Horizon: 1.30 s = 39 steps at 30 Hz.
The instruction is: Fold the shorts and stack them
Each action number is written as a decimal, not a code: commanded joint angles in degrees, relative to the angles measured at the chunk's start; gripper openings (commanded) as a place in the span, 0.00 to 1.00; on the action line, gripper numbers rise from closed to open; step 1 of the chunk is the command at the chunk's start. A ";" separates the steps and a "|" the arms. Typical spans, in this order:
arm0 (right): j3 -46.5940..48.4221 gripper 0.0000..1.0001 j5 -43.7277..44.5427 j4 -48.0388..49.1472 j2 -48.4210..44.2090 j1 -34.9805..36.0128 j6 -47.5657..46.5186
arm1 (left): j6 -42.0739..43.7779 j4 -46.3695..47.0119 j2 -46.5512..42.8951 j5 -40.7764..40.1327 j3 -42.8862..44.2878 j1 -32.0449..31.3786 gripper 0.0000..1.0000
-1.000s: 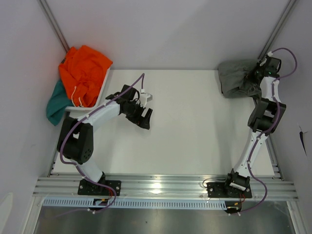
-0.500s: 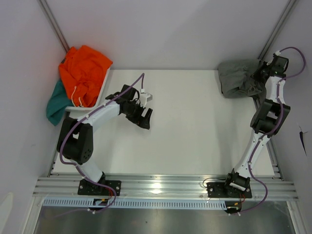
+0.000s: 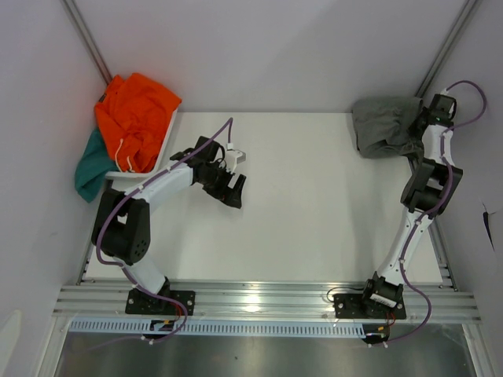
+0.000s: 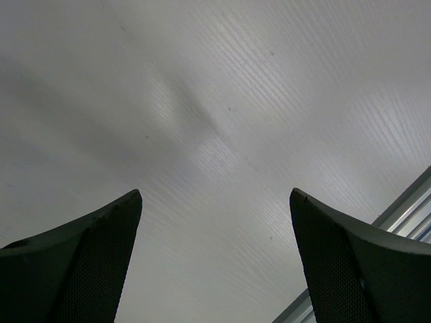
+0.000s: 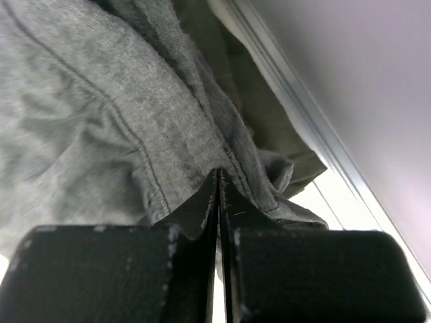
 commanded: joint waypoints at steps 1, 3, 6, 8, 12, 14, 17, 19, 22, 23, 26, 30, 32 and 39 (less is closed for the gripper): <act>2.66 0.00 5.65 0.59 3.51 0.57 -2.55 | 1.62 0.54 -1.66 1.59 0.22 0.53 0.92; 2.75 0.00 6.36 1.29 4.92 0.75 -3.52 | 1.71 0.63 -1.57 1.59 0.14 0.44 0.92; 2.75 0.00 6.88 1.91 6.24 1.19 -4.57 | 1.71 0.72 -1.48 1.42 0.13 0.44 0.92; 2.58 0.00 7.50 2.35 7.30 1.45 -5.10 | 1.80 0.72 -1.48 1.50 0.22 0.44 0.92; 2.84 0.00 9.78 3.76 8.79 1.89 -5.71 | 1.80 0.54 -1.48 1.68 0.31 0.44 0.92; 2.93 0.00 9.87 3.85 8.09 1.98 -5.81 | 1.80 0.63 -1.57 1.68 0.31 0.53 0.92; 1.97 0.00 9.96 4.72 5.12 2.50 -5.80 | 1.88 0.63 -1.57 1.59 0.05 0.44 0.92; 1.96 0.01 9.96 5.16 3.44 3.03 -6.59 | 1.88 0.63 -1.65 1.77 0.22 0.44 0.92; 1.88 0.02 10.49 4.99 -0.43 4.44 -8.26 | 1.88 0.45 -1.92 1.77 0.14 0.44 0.92; 1.79 0.02 10.40 4.90 -1.48 4.70 -8.53 | 1.88 0.63 -2.09 1.77 0.13 0.44 0.92; 0.65 0.04 8.65 4.38 -5.26 5.67 -9.15 | 1.97 0.54 -2.53 1.77 0.05 0.44 0.92; -4.43 0.11 6.98 3.66 -12.88 6.81 -8.62 | 1.88 0.72 -4.29 1.77 0.13 0.53 0.92; -13.09 0.27 6.36 7.42 -17.55 7.08 -8.18 | 1.80 1.15 -6.21 1.42 -0.30 0.53 0.93; -38.18 0.62 -2.25 17.38 -40.78 7.69 -4.32 | 1.09 3.70 -14.12 -1.92 -1.62 1.41 0.93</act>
